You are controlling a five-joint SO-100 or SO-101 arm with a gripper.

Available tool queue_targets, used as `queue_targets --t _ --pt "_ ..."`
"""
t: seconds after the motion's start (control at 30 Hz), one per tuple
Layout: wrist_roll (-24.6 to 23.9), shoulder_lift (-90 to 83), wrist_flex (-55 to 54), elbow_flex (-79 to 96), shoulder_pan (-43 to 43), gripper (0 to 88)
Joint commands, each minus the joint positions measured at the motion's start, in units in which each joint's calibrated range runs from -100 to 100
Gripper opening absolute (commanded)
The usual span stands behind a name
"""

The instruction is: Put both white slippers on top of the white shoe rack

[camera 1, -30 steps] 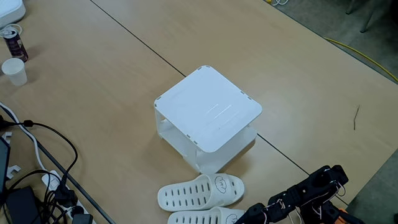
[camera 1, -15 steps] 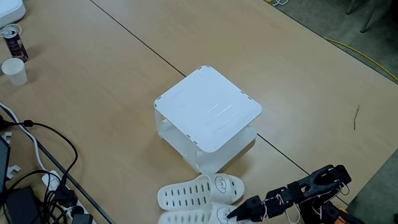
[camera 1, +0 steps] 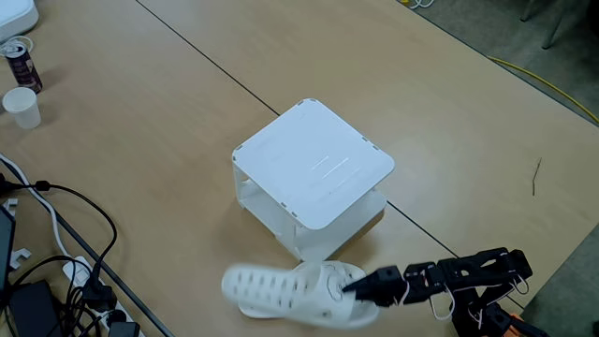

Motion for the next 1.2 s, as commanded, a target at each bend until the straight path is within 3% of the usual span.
queue_targets --t 0.0,0.33,0.6,1.17 --pt "0.4 -2.6 4.1 -12.7 5.3 0.8" --pt "0.4 10.0 12.8 -32.1 16.6 0.8" --pt "0.4 20.3 13.5 -41.3 22.3 0.8" --pt "0.4 27.7 13.5 -44.5 32.9 0.8"
